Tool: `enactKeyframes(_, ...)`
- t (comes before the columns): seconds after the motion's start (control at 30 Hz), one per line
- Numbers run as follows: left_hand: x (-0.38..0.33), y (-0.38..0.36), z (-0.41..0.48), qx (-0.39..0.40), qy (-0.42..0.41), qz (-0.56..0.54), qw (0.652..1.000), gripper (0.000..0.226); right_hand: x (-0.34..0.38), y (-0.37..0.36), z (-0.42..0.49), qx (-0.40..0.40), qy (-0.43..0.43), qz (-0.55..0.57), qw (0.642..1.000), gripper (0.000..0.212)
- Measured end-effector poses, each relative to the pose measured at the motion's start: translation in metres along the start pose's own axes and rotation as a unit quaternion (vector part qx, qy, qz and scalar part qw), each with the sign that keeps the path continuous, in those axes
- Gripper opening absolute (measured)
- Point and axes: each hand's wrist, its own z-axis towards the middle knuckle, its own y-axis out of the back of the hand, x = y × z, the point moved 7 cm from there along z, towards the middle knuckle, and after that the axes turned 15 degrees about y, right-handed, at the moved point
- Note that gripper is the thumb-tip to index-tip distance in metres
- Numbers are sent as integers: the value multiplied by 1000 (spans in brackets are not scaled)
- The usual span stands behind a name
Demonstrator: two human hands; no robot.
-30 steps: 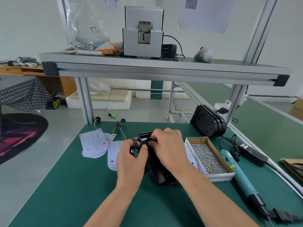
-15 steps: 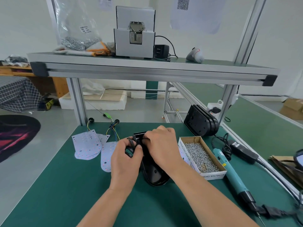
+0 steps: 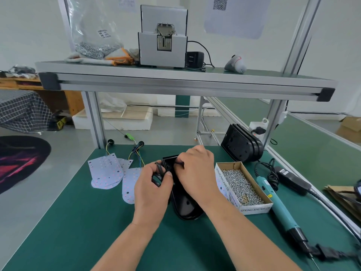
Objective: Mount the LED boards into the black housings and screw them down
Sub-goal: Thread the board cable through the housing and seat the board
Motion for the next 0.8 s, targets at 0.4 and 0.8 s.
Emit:
enactKeyframes(0.4, 19, 11, 12, -29, 41, 22, 998, 21, -11, -7, -26, 33, 4, 250, 968, 52)
enactKeyframes(0.8, 27, 5, 14, 19, 85, -22, 996, 12, -77, 5, -54, 157, -98, 195, 963, 23)
